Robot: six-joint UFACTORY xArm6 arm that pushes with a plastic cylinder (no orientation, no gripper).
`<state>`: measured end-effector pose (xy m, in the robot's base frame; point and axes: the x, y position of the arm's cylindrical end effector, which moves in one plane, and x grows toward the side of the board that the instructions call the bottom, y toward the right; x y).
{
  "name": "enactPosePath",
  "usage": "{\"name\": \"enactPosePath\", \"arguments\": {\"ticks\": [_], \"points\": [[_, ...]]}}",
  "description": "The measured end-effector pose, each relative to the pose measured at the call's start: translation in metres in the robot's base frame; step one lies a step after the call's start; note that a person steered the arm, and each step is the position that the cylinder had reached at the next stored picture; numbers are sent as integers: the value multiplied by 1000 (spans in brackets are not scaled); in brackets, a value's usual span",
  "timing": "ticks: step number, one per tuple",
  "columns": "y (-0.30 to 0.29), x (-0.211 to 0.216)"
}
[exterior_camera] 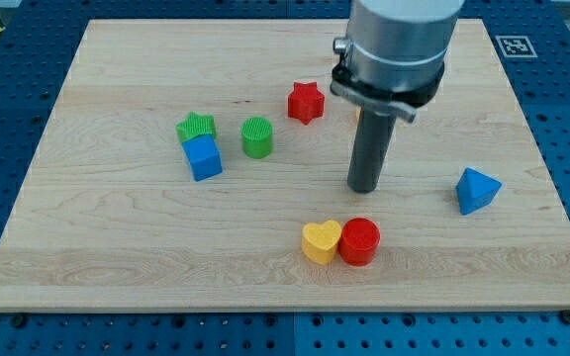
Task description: Place your arm at the top of hexagon
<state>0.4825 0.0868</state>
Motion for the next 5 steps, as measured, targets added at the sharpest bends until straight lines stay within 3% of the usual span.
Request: {"name": "enactPosePath", "arguments": {"ticks": [3,4,5], "points": [[101,-89],[91,-135],[49,-148]]}}
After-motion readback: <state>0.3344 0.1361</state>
